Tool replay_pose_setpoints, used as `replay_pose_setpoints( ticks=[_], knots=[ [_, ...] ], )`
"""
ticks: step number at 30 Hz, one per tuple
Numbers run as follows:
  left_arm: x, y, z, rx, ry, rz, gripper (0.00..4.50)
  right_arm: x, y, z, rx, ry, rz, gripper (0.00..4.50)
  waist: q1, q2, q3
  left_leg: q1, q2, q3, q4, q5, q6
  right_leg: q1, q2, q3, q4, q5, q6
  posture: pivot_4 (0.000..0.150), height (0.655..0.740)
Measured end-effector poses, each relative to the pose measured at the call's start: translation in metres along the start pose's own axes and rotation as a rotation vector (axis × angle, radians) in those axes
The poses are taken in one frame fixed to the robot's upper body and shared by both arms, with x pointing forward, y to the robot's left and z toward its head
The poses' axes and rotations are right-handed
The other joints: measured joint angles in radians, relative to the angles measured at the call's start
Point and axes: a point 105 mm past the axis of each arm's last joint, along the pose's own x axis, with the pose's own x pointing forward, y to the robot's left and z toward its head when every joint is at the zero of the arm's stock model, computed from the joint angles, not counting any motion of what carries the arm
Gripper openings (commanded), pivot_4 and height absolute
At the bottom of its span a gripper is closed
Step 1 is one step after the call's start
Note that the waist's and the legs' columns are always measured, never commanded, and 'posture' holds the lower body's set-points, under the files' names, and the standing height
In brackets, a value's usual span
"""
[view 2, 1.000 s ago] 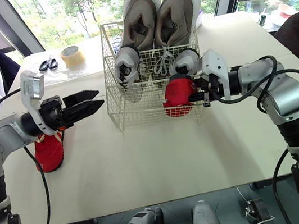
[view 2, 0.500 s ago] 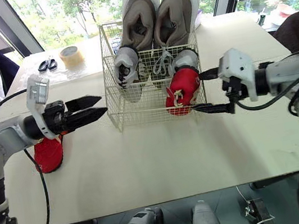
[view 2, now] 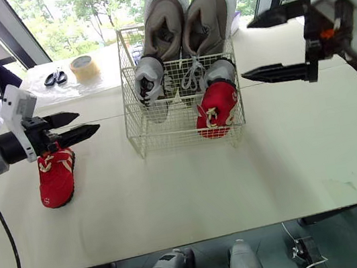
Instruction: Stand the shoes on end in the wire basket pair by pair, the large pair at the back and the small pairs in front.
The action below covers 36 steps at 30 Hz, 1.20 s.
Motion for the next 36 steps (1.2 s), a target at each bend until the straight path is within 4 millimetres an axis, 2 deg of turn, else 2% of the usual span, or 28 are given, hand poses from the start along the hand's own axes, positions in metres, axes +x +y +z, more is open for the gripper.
replay_pose_setpoints(
  ticks=[5,9,13,20,25,28,30,34,36],
  knots=[
    [-0.024,0.036,-0.019,-0.105,0.169,0.305,4.50,0.033,0.024,-0.001,0.045,-0.057,0.250,4.48,0.004,0.000,0.000,0.000,-0.001,0.000,0.001,0.000,0.001,-0.002,0.000,0.000,0.001,0.000,0.000,0.150,0.7400],
    [-0.045,0.051,-0.037,-0.194,0.260,0.468,4.50,0.039,0.028,0.001,0.040,-0.081,0.297,4.48,0.007,-0.001,0.000,0.000,-0.001,0.000,0.001,0.000,0.000,-0.005,0.000,0.000,0.002,0.000,0.000,0.150,0.7400],
    [-0.060,0.056,-0.058,-0.278,0.309,0.552,4.50,0.042,0.028,-0.002,0.034,-0.080,0.311,4.48,0.005,-0.001,0.000,0.000,-0.001,0.000,0.001,0.001,-0.001,-0.005,0.000,0.000,0.003,0.000,0.000,0.150,0.7400],
    [-0.051,0.063,-0.090,-0.387,0.343,0.555,4.50,0.043,0.026,-0.003,0.041,-0.084,0.300,4.48,0.006,-0.001,0.000,0.000,-0.001,0.000,0.002,0.001,-0.003,-0.005,0.000,0.000,0.004,0.000,0.000,0.150,0.7400],
    [-0.039,0.073,-0.107,-0.422,0.342,0.568,4.50,0.036,0.024,0.002,0.037,-0.073,0.255,4.48,0.007,-0.002,0.000,0.000,-0.001,0.000,0.002,0.002,-0.005,-0.005,0.000,0.000,0.004,0.000,0.000,0.150,0.7400],
    [-0.029,0.078,-0.117,-0.436,0.333,0.556,3.70,0.031,0.023,0.005,0.037,-0.062,0.225,4.50,0.007,-0.001,-0.001,0.000,-0.001,0.000,0.002,0.002,-0.004,-0.005,0.000,0.000,0.004,0.000,0.000,0.150,0.7400],
    [-0.021,0.078,-0.122,-0.455,0.319,0.538,2.65,0.027,0.022,0.006,0.037,-0.060,0.206,4.50,0.009,-0.001,-0.001,0.000,-0.001,0.000,0.002,0.001,-0.004,-0.005,0.000,0.000,0.004,0.000,0.000,0.150,0.7400],
    [-0.011,0.085,-0.121,-0.457,0.269,0.535,0.73,0.026,0.021,0.008,0.048,-0.060,0.179,4.50,0.017,0.000,-0.002,0.001,0.000,0.000,0.002,0.002,-0.007,-0.005,0.000,0.000,0.007,0.001,-0.001,0.150,0.7400],
    [-0.008,0.086,-0.122,-0.458,0.261,0.536,0.08,0.023,0.021,0.008,0.052,-0.059,0.162,4.50,0.023,-0.001,-0.002,0.001,0.000,0.000,0.003,0.002,-0.007,-0.006,0.000,0.000,0.008,0.001,-0.001,0.150,0.7400]
  ],
)
